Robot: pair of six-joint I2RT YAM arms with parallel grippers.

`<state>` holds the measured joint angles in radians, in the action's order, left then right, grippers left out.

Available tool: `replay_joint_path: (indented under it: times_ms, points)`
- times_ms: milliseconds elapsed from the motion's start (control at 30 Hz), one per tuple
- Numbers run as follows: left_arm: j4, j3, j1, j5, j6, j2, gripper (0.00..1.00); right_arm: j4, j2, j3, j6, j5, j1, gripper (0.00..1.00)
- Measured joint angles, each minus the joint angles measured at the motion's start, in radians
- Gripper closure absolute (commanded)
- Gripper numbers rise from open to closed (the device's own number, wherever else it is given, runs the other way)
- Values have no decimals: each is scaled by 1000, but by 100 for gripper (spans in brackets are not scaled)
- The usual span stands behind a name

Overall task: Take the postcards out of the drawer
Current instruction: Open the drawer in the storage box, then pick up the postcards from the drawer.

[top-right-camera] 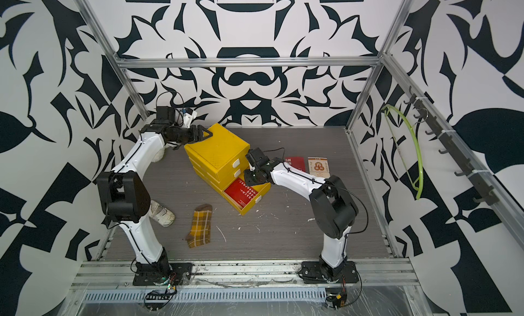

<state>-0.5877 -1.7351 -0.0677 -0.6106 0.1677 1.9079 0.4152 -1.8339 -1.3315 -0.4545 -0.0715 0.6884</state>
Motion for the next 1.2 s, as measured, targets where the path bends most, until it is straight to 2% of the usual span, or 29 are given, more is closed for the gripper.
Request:
replay_joint_path:
  times_ms: [233, 667, 967, 1200]
  points:
    - [0, 0, 0, 0, 0, 0, 32, 30, -58, -1, -10, 3, 0, 76]
    - [-2, -2, 0, 0, 0, 1, 32, 148, -31, 27, -14, 13, 1, 75]
    - [-10, -11, 0, -3, 4, 8, 32, 179, -34, -6, 38, -4, 2, 57]
    - [-11, -11, 0, -3, 4, 8, 32, 101, -97, -48, 79, -42, 2, 41]
